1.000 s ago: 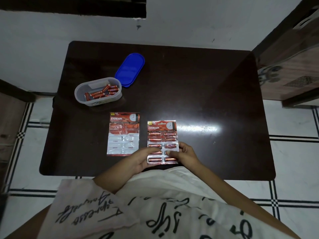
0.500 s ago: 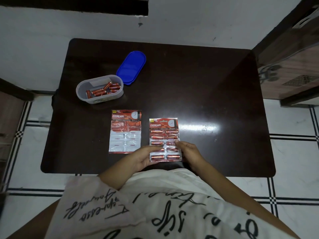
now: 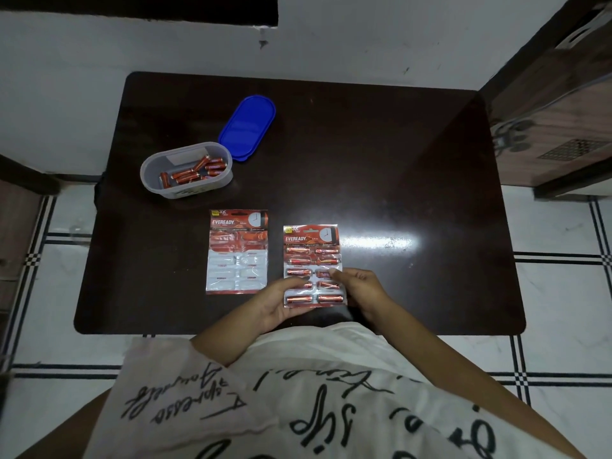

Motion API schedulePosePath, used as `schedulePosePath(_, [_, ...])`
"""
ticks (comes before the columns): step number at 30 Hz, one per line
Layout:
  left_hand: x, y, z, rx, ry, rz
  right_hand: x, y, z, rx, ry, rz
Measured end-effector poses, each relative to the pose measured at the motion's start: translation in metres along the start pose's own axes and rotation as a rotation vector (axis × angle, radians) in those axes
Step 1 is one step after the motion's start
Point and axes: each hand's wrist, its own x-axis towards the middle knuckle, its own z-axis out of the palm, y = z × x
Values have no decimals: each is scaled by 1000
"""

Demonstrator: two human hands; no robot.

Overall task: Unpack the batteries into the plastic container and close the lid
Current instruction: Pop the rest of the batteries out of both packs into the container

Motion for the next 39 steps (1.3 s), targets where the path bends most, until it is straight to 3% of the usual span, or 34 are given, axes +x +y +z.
schedulePosePath(5, [1,2,-2,9,15,-35,-4,1,1,33,-29,-10])
schedulePosePath(15, [2,-1,4,85,59,22,5,27,17,108,256,-191])
schedulePosePath(26, [-2,8,13,169,78,108,2,24,18,54,204,-260])
schedulePosePath(34, [-2,3,-6,-170,7,35,5,24,14,64,152,-254])
schedulePosePath(39, [3,0,-2,138,44,78,1,24,12,83,108,-255])
